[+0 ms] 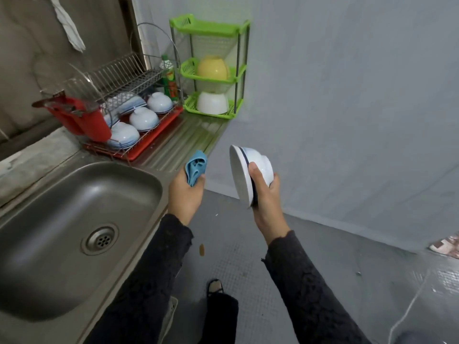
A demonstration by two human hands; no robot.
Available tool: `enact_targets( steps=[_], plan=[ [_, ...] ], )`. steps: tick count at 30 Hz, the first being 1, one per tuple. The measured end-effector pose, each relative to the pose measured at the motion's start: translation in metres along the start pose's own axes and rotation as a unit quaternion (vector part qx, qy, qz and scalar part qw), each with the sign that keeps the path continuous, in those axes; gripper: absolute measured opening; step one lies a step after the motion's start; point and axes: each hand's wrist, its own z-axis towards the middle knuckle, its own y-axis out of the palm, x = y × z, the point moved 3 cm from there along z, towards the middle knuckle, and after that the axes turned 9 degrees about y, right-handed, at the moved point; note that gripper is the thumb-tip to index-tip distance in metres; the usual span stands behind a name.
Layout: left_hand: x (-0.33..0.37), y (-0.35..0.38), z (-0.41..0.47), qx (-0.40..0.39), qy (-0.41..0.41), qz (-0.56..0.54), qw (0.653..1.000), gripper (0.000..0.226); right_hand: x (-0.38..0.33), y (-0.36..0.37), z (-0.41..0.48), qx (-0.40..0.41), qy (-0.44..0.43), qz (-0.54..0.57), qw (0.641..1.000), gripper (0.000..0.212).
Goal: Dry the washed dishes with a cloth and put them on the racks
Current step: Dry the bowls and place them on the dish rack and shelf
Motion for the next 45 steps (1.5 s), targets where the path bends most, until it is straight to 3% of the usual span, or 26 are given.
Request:
enact_targets(
  steps=[7,17,24,29,36,40,45],
  plan=[
    [-0.007,0.037,0.147,0.024,0.022,-0.009,0.999,0.025,-0.051,0.044,0.132,0.022,-0.022,-0.036,0.999,0.077],
    [-0.022,0.061,0.298,0.066,0.047,0.042,0.996,0.02,-0.096,0.116,0.274,-0.004,-0.077,-0.058,0.995,0.066],
    [-0.035,0.078,0.363,0.088,0.018,0.043,0.995,0.025,-0.122,0.158,0.358,-0.033,-0.1,-0.089,0.99,0.09],
    [-0.036,0.085,0.402,0.138,0.037,0.043,0.989,0.03,-0.139,0.189,0.404,-0.038,-0.158,-0.166,0.973,0.077],
    [-0.043,0.089,0.448,0.188,0.006,0.058,0.98,0.035,-0.156,0.22,0.456,0.043,-0.29,-0.258,0.921,0.096],
    [-0.05,0.095,0.463,0.181,0.004,0.073,0.981,0.039,-0.176,0.235,0.503,0.088,-0.245,-0.309,0.915,0.109],
    [-0.061,0.102,0.467,0.178,0.001,0.071,0.981,0.038,-0.181,0.232,0.535,0.07,-0.144,-0.401,0.902,0.115]
  ],
)
